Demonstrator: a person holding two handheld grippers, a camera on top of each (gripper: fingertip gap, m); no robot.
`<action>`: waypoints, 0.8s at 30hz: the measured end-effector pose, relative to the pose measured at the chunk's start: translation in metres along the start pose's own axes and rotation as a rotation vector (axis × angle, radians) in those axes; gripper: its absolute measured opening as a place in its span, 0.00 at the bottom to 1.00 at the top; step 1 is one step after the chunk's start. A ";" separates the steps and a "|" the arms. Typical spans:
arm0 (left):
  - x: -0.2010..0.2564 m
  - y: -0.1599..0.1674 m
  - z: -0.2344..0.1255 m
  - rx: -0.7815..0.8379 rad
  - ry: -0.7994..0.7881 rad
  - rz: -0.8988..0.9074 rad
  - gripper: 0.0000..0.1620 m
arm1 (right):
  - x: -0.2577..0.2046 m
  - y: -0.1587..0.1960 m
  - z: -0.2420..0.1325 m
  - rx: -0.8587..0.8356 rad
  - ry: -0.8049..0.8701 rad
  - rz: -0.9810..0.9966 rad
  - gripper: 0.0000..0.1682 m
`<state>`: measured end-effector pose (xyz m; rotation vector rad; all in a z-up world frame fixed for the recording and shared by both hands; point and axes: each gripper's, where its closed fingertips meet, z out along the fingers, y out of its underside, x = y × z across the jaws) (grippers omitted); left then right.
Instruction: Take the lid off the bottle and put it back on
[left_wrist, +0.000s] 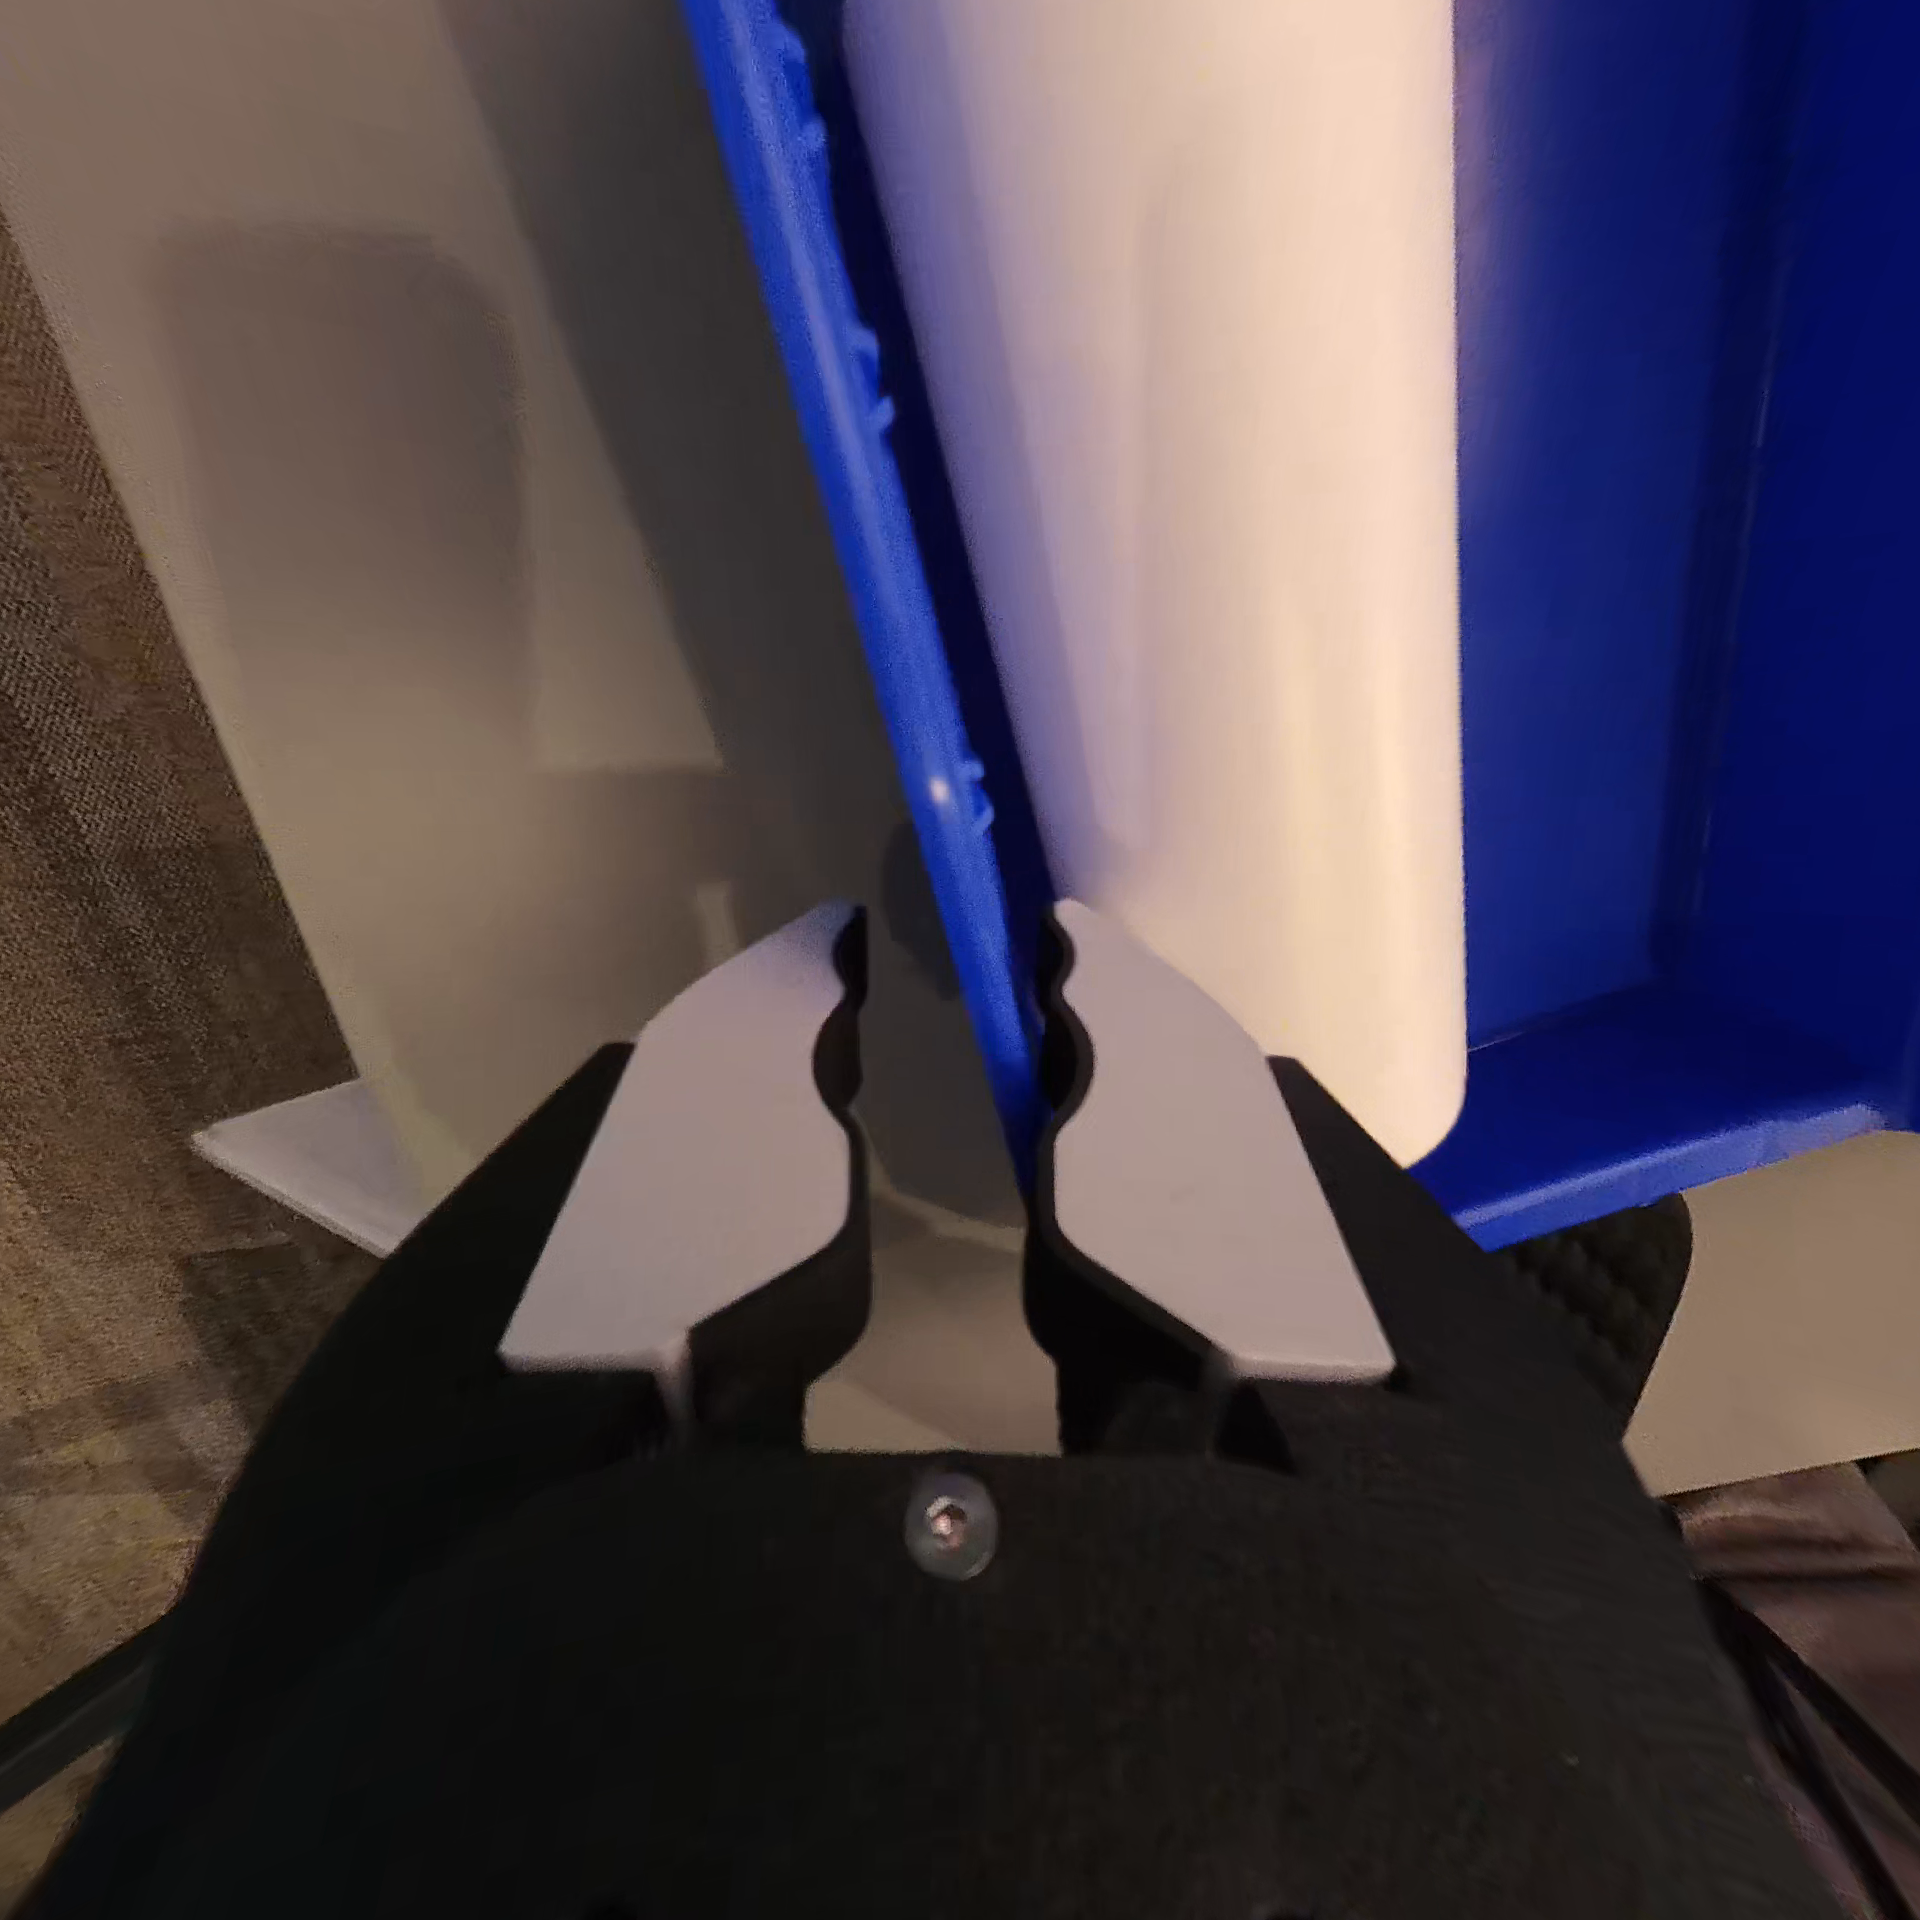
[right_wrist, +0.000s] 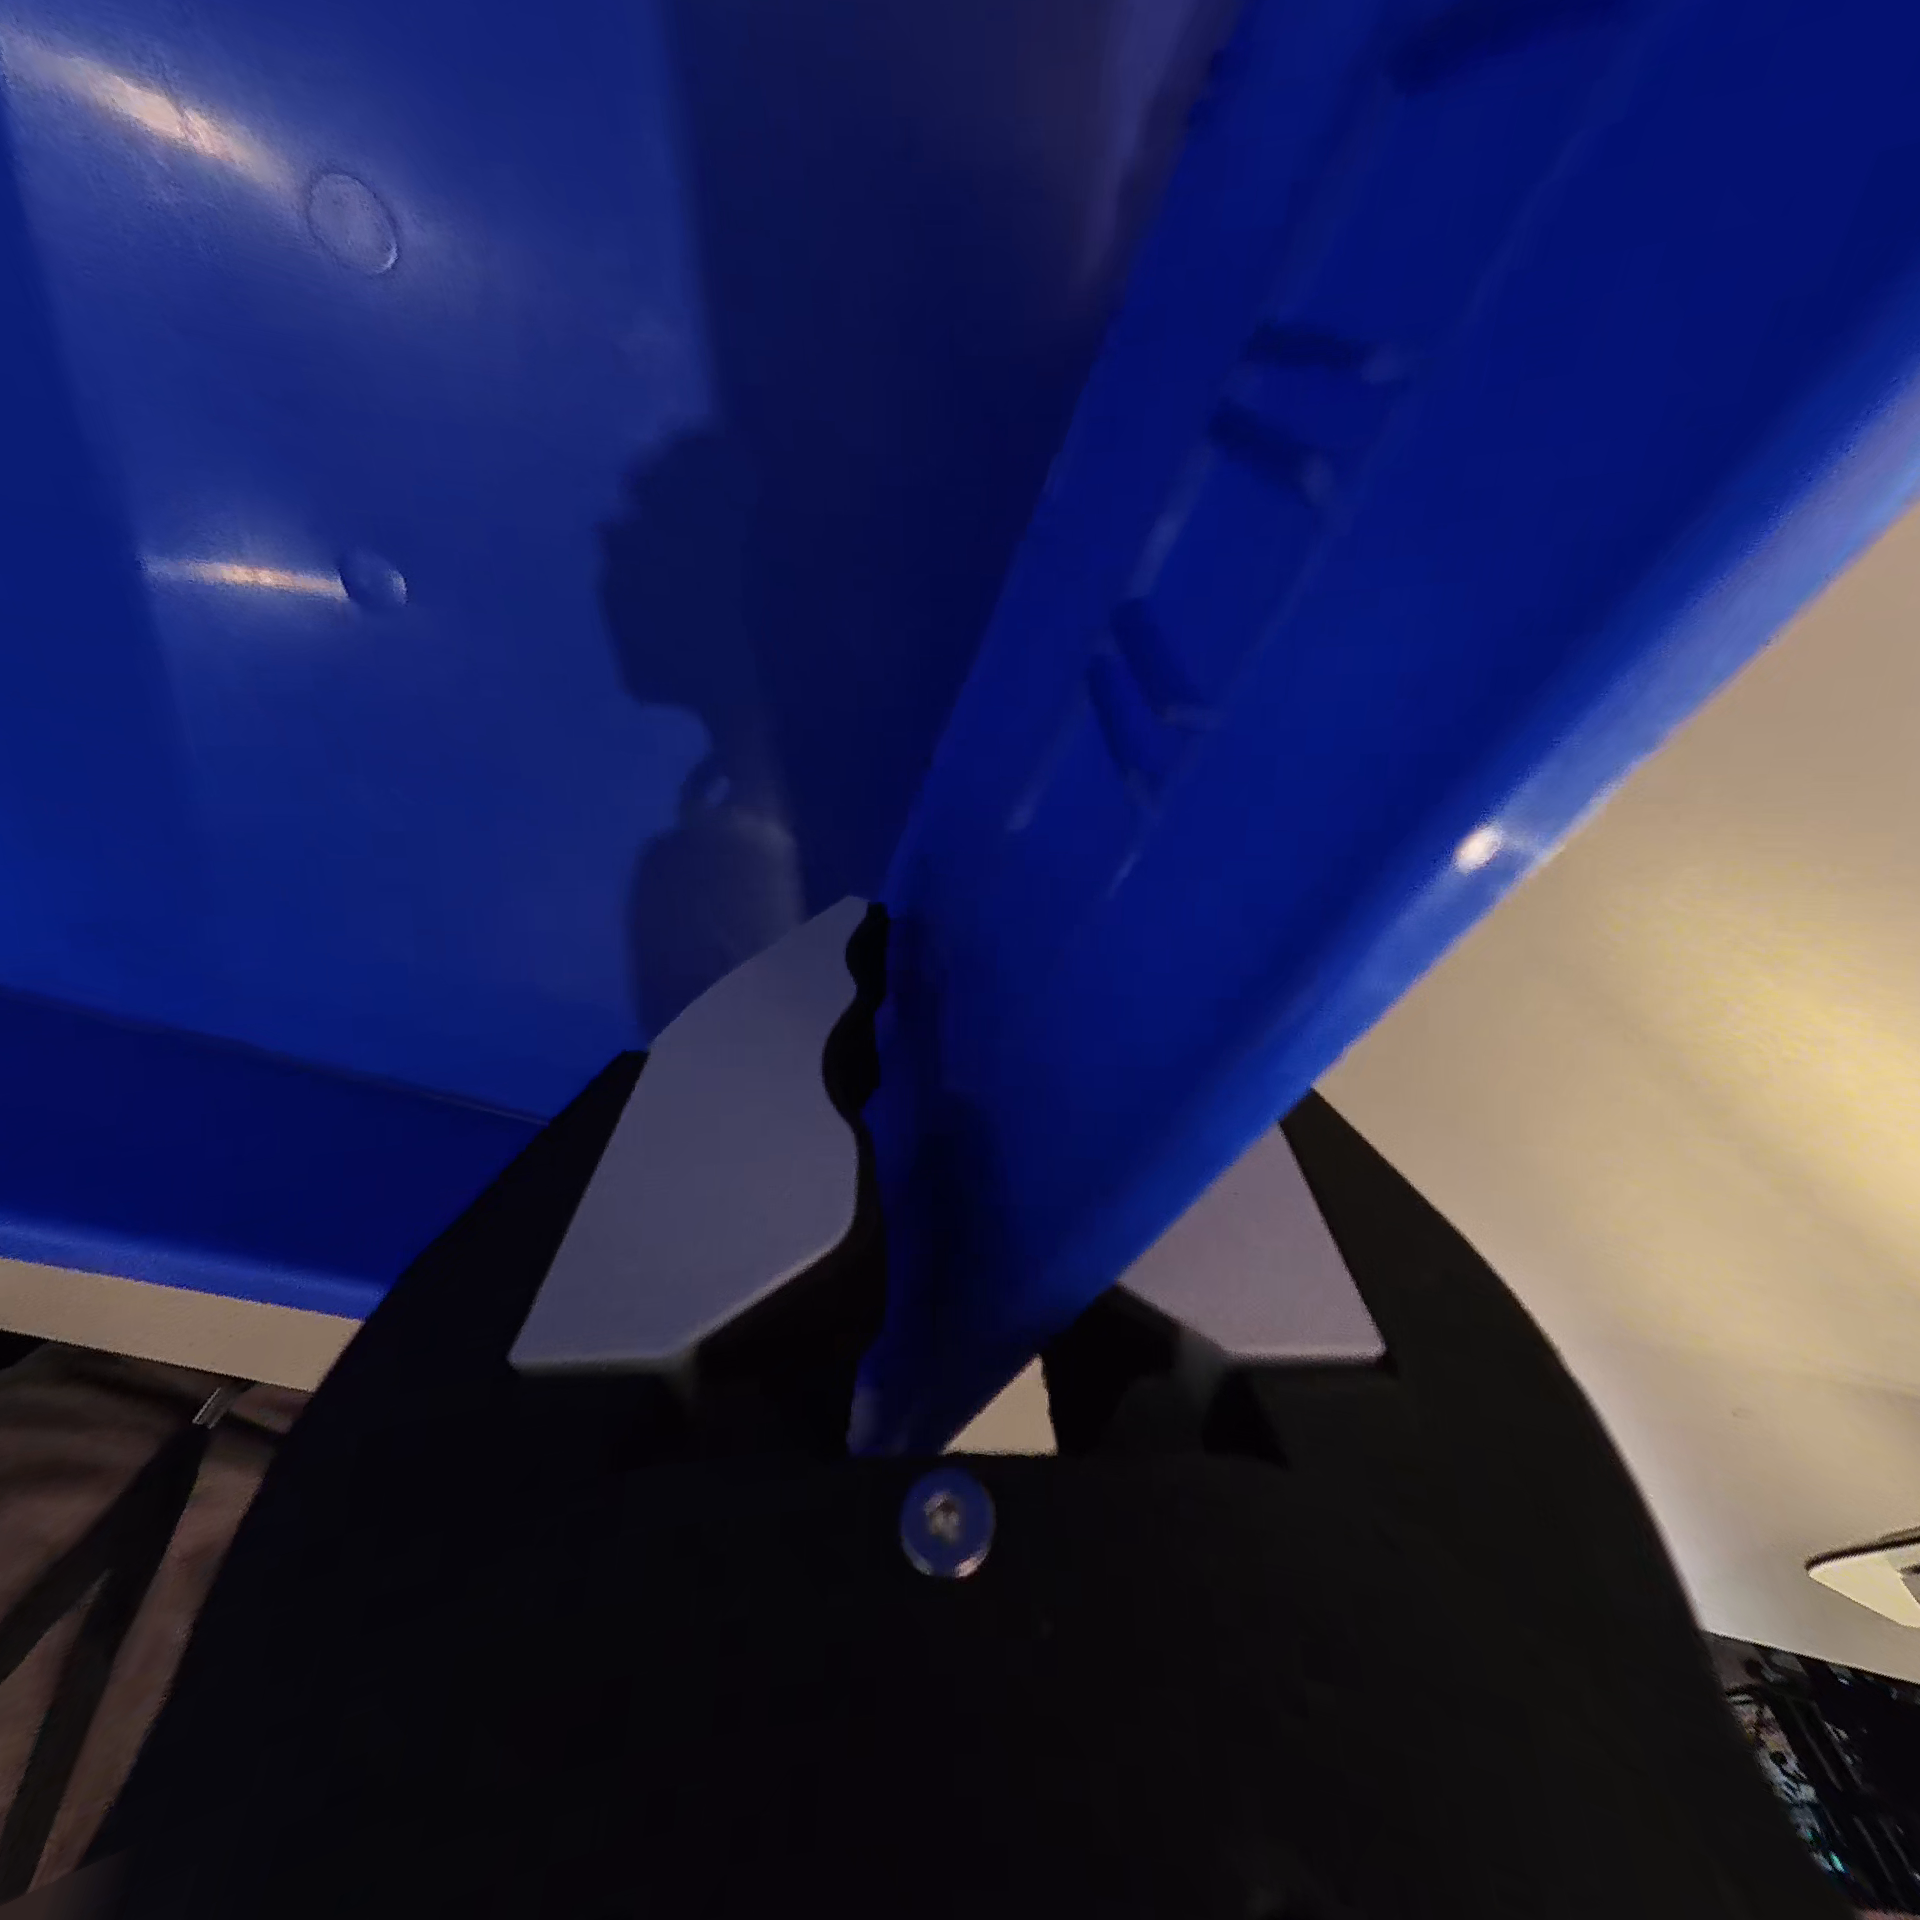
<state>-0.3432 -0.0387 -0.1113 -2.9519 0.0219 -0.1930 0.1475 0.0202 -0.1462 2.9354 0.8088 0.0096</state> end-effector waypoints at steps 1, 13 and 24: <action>0.002 -0.002 0.003 -0.007 0.009 0.018 0.13 | 0.000 0.000 0.000 -0.004 0.003 -0.001 0.17; 0.001 -0.030 0.012 0.071 -0.072 0.243 0.08 | 0.000 0.004 0.001 -0.038 0.009 -0.013 0.19; 0.025 -0.039 0.017 0.059 -0.037 0.242 0.12 | 0.004 0.003 -0.002 -0.052 0.044 0.020 0.22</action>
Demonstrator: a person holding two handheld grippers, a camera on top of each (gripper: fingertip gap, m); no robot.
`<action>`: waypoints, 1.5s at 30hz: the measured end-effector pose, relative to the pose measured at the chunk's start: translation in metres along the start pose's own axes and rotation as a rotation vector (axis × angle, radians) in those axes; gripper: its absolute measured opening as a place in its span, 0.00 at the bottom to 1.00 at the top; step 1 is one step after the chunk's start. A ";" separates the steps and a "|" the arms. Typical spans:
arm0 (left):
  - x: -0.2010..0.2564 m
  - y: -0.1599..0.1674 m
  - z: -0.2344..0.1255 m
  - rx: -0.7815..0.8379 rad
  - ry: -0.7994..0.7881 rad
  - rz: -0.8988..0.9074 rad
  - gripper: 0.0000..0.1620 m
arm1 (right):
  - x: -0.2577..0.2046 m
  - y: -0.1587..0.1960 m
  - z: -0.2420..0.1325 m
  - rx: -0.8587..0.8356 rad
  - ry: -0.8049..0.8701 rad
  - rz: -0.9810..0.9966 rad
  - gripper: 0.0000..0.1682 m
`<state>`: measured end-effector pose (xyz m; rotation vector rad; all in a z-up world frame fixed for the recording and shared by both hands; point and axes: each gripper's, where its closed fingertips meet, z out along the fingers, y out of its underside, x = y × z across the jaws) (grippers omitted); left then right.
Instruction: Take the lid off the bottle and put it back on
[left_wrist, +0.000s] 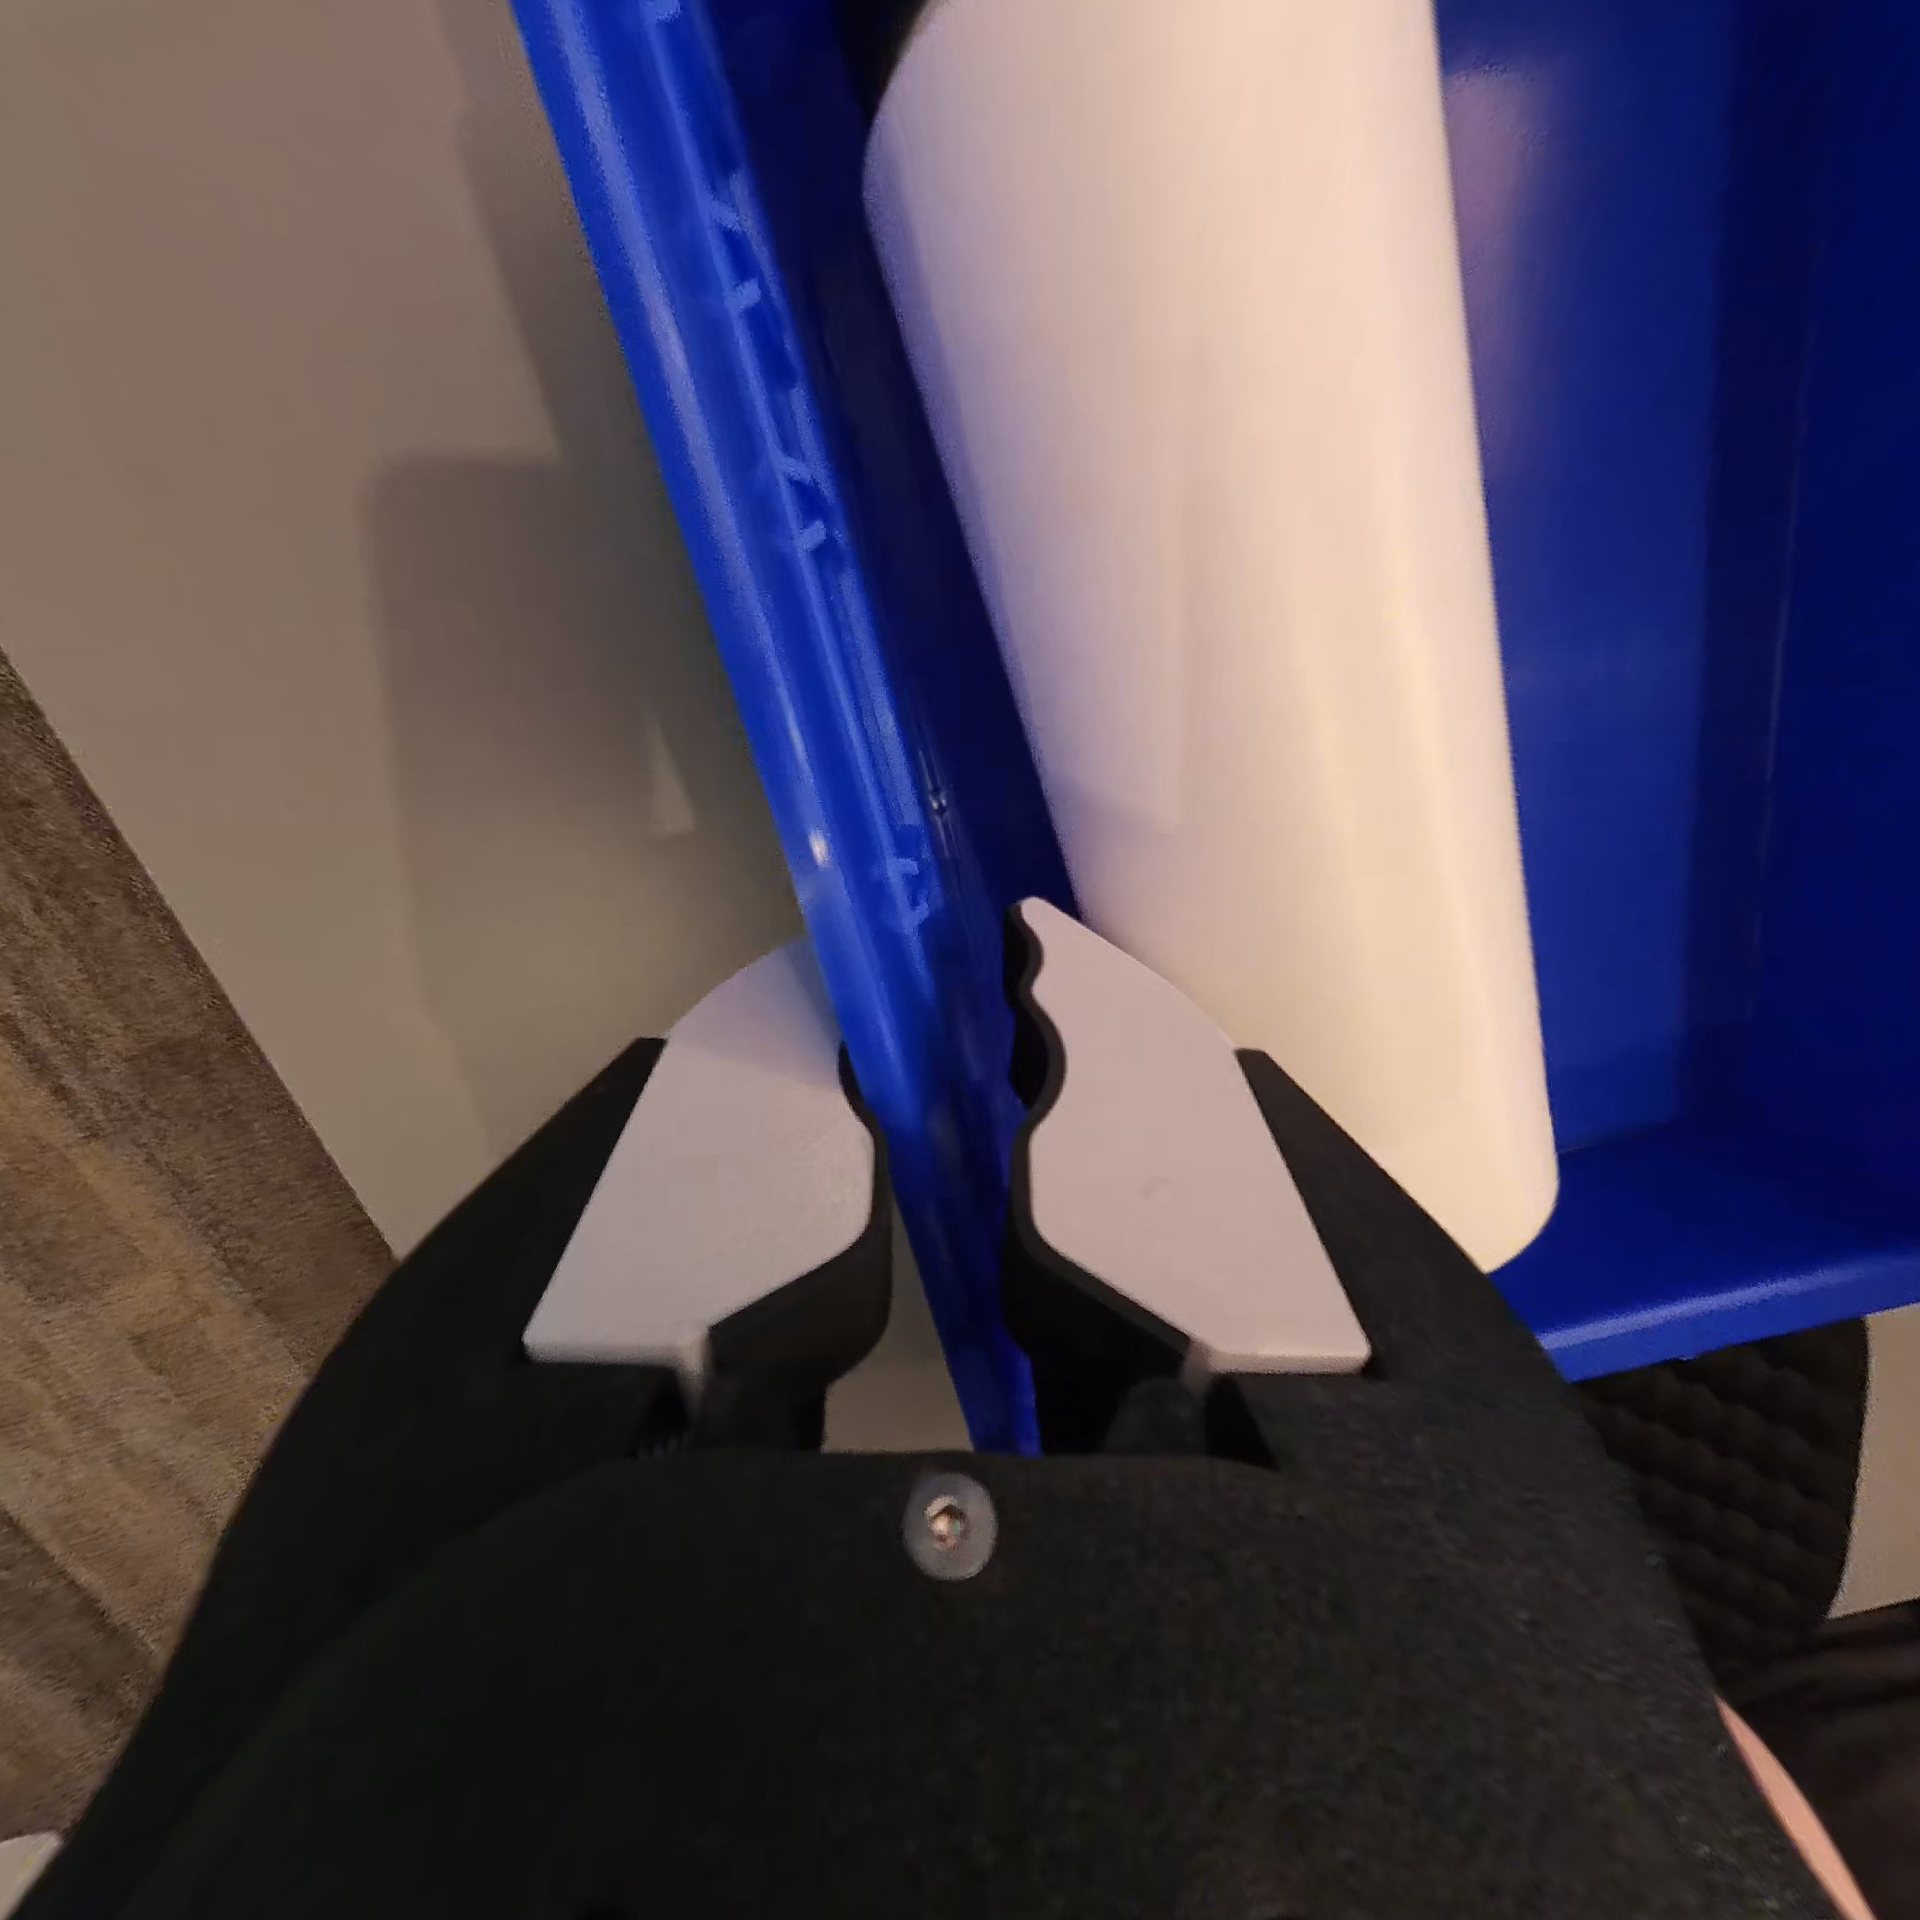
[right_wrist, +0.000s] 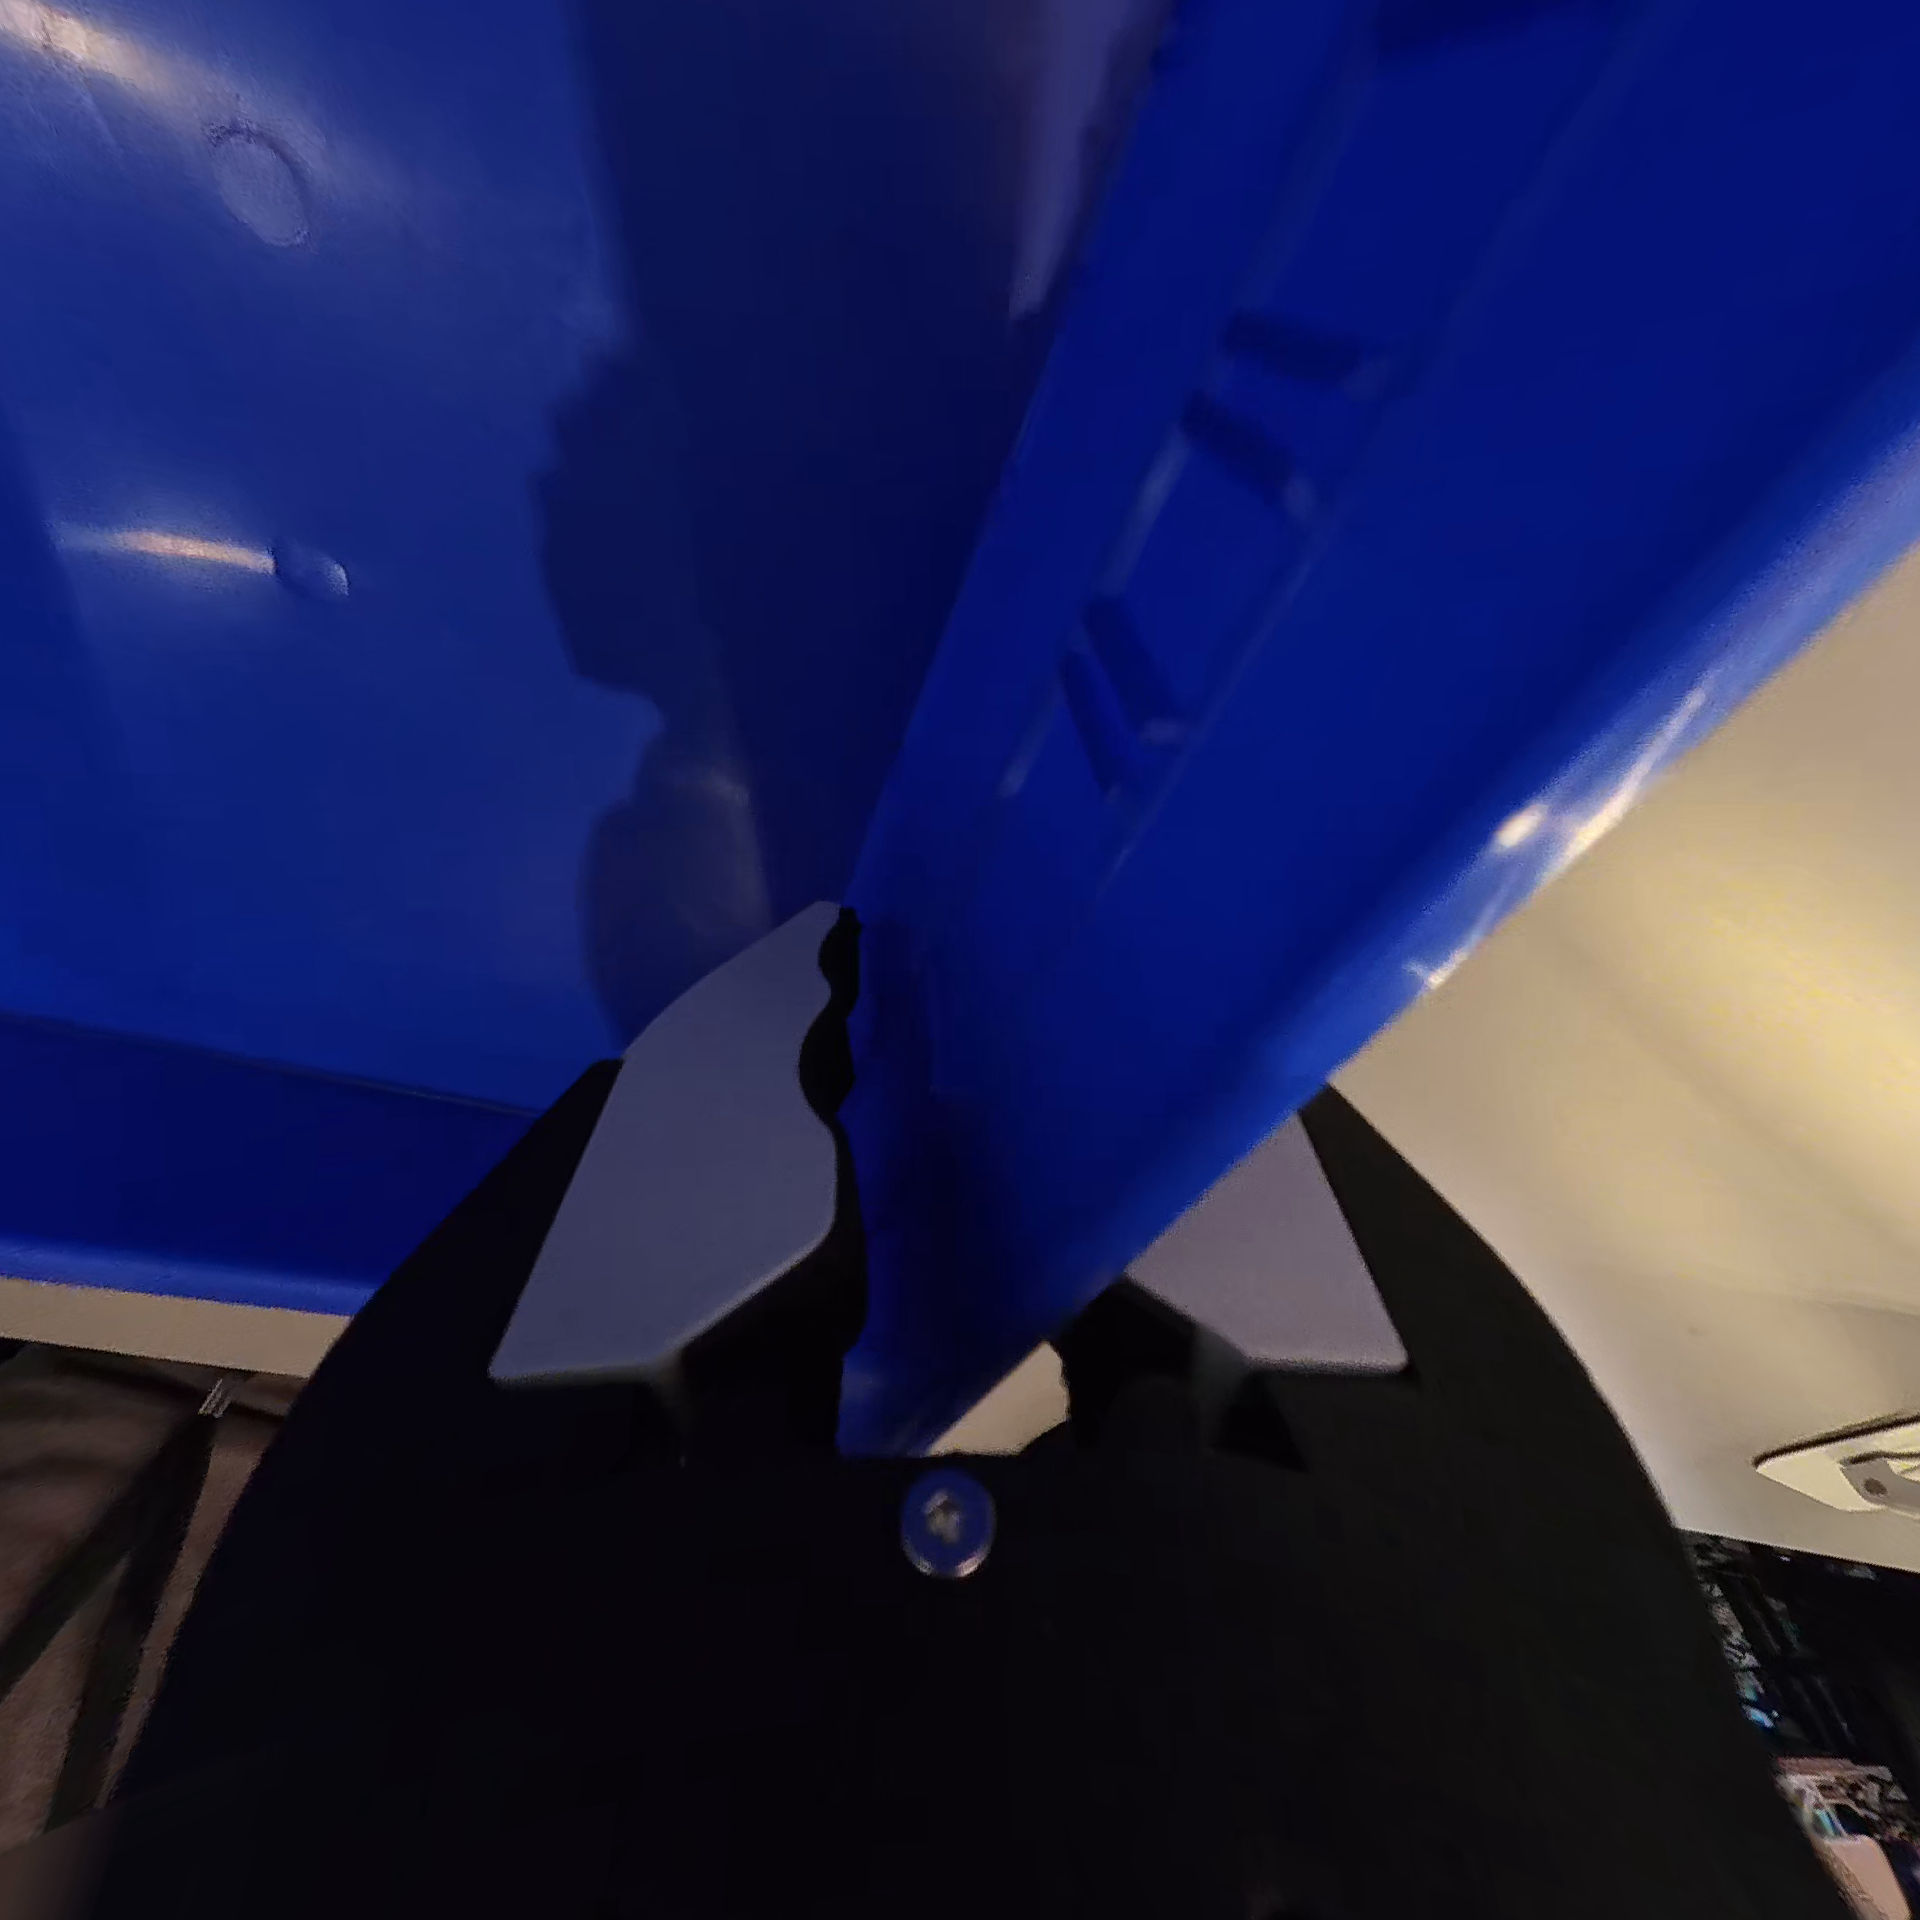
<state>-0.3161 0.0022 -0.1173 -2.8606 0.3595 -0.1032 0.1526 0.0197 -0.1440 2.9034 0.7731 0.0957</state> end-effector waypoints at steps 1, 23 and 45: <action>0.001 0.001 0.000 -0.005 0.006 -0.016 0.11 | 0.001 -0.001 -0.001 -0.001 0.008 0.005 0.23; 0.061 -0.094 -0.164 0.789 -0.206 0.193 0.33 | 0.015 0.003 0.003 -0.005 -0.242 0.102 0.04; 0.264 -0.117 -0.239 1.256 0.414 0.399 0.52 | 0.229 0.116 0.028 -0.004 -0.251 0.289 0.05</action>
